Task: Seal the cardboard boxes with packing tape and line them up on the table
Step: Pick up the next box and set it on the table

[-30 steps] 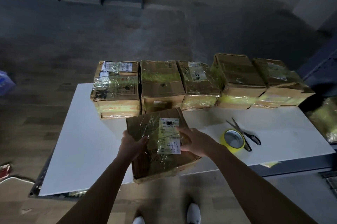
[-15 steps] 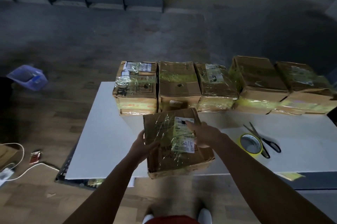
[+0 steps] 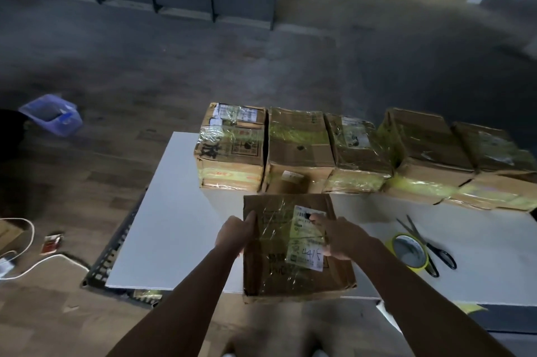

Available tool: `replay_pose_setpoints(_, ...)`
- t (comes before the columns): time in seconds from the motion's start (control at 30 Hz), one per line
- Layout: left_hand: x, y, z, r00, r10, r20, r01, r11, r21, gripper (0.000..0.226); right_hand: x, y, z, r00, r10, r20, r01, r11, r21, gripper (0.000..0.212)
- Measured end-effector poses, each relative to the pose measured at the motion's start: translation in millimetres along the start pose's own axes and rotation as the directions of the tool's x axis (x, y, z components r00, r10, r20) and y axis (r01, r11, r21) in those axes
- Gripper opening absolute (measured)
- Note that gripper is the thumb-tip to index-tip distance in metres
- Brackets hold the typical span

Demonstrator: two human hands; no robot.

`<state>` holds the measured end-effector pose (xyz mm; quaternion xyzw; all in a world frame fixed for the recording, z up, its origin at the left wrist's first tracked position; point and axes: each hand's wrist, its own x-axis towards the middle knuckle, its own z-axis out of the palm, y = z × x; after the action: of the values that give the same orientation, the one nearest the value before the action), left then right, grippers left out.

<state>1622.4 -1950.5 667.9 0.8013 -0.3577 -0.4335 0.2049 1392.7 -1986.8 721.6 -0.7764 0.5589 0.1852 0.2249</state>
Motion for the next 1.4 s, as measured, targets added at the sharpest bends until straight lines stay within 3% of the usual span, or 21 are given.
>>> replay_pose_setpoints(0.3,11,6,7,0.998,0.015,0.062,-0.017,0.999,0.027,0.066,-7,3,15,0.997,0.062,-0.045,-0.058,0.994,0.088,0.074)
replay_pose_setpoints(0.5,11,5,-5,0.971,-0.012,0.239,0.066,0.973,-0.219,0.040,-10,3,21,0.992,0.083,-0.098,-0.074,0.992,0.099,0.079)
replay_pose_setpoints(0.93,15,10,2,0.989,0.133,0.056,-0.115,0.961,-0.250,0.026,-5,22,29,0.964,0.163,-0.211,-0.114,0.967,0.227,0.070)
replay_pose_setpoints(1.0,12,13,7,0.989,0.144,0.032,-0.134,0.967,-0.216,0.028,-6,32,29,0.954,0.166,-0.248,-0.092,0.955,0.283,0.068)
replay_pose_setpoints(1.07,5,20,13,0.980,0.178,-0.084,-0.186,0.978,-0.098,0.028,-6,44,29,0.949,0.157,-0.275,-0.060,0.942,0.330,0.066)
replay_pose_setpoints(1.2,-18,40,32,0.829,0.466,-0.309,-0.372,0.872,0.318,0.036,-8,67,24,0.969,0.077,-0.235,0.023,0.918,0.396,0.057)
replay_pose_setpoints(1.3,-33,57,55,0.753,0.594,-0.284,-0.499,0.796,0.343,0.043,-8,82,21,0.979,0.043,-0.202,0.040,0.919,0.393,0.049)
replay_pose_setpoints(1.4,-47,78,88,0.738,0.647,-0.192,-0.577,0.753,0.316,0.037,-7,111,24,0.968,0.086,-0.234,0.007,0.929,0.370,0.037)
